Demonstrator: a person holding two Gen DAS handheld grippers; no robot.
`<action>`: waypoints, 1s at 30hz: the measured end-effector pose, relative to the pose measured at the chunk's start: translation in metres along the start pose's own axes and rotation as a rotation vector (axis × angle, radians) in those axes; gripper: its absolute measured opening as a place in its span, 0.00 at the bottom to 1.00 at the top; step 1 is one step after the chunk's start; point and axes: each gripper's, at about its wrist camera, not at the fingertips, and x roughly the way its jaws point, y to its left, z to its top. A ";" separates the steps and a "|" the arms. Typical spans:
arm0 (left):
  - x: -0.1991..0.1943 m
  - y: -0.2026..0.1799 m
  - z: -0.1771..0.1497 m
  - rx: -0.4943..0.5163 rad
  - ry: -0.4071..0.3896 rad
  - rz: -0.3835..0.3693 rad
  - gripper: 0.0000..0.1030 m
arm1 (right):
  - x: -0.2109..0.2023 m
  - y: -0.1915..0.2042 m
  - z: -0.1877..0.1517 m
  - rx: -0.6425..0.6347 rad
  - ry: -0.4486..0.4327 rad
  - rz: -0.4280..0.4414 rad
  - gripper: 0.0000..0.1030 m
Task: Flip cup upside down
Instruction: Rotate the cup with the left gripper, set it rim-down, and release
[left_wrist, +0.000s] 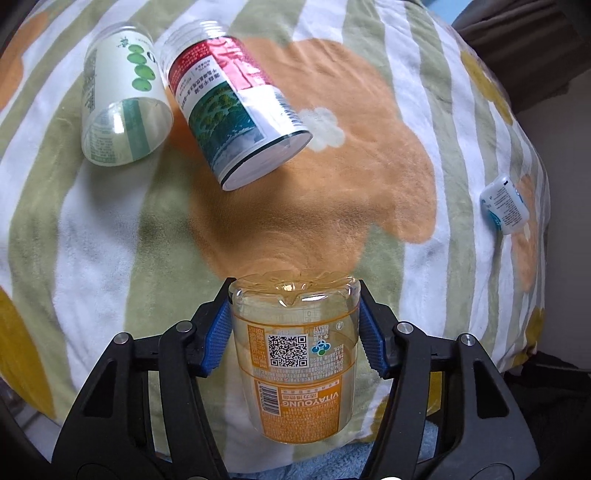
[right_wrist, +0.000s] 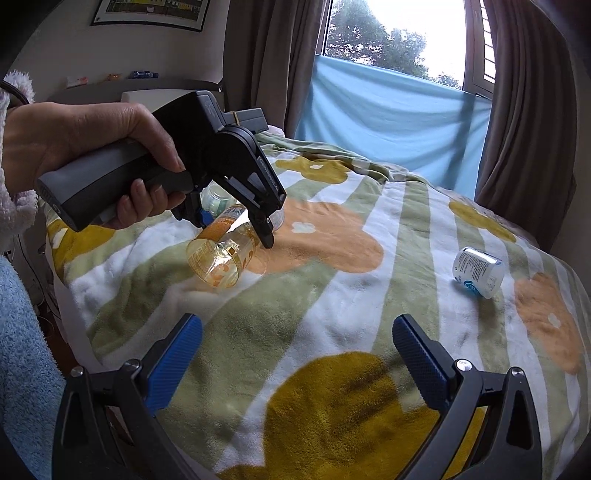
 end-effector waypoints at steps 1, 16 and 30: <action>-0.008 -0.002 -0.002 0.015 -0.036 -0.006 0.56 | -0.001 0.000 0.000 -0.001 -0.007 -0.002 1.00; -0.022 -0.011 -0.018 0.153 -0.557 -0.015 0.56 | 0.002 0.003 -0.002 -0.008 0.019 -0.009 1.00; -0.008 0.004 -0.041 0.125 -0.513 0.002 0.56 | 0.007 0.010 -0.002 -0.047 0.039 -0.003 1.00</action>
